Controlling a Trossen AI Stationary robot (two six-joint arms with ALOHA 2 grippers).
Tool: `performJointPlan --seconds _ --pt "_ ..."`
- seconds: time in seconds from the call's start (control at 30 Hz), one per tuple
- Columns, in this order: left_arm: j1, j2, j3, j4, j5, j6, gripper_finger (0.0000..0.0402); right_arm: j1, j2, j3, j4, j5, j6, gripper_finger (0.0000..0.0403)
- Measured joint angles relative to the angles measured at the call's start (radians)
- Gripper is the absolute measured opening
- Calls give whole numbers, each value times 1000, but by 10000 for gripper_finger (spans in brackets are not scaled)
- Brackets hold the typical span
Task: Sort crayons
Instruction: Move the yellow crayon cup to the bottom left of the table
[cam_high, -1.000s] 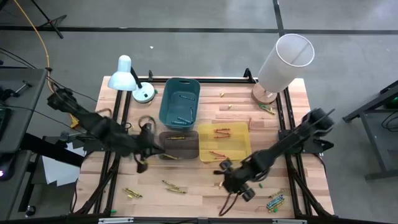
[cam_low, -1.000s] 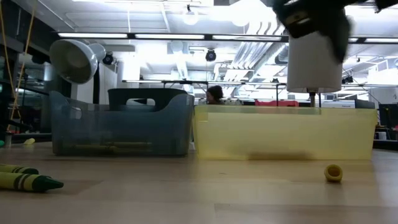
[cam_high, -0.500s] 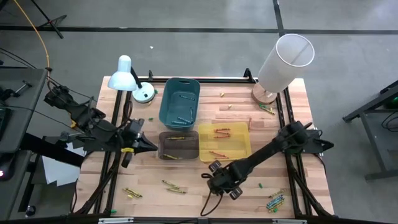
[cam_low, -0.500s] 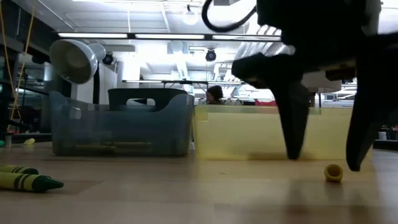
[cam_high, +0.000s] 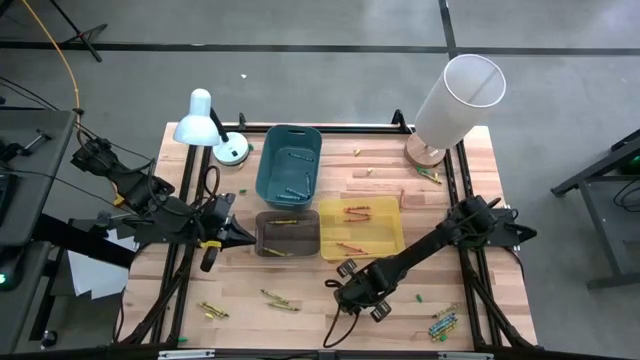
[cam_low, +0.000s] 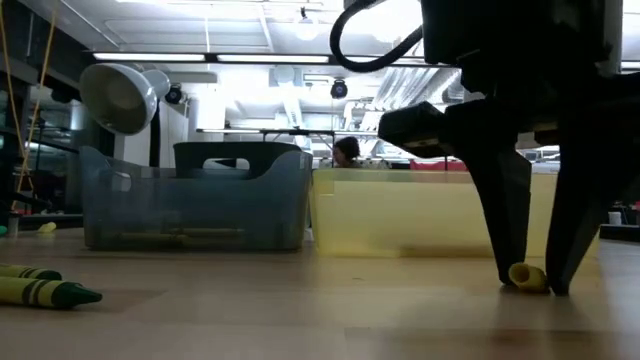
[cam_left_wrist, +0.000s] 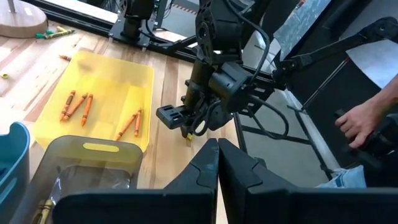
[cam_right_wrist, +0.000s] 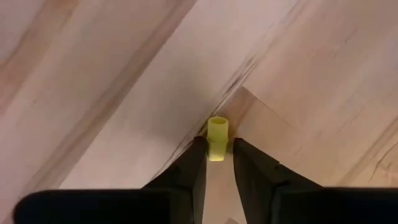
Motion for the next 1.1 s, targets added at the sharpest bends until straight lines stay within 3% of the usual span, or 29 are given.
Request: performJointPlan --seconds 0.37,0.53,0.63,0.77,0.97,1.1 --pt "1 -1 0 8 0 -23 0 0 -1 -33 53 -18 115 72" --pt "1 -32 20 57 1 12 0 -9 -25 -36 38 -21 122 16" --pt "1 -65 50 59 -12 58 0 -29 -74 -36 22 23 103 14" --pt "1 -116 68 68 -63 122 0 -89 -132 9 32 99 81 5" --pt "1 -168 68 95 -129 199 0 -169 -122 103 179 59 100 3" --pt "1 -179 68 99 -156 212 0 -180 -49 194 232 60 132 1"
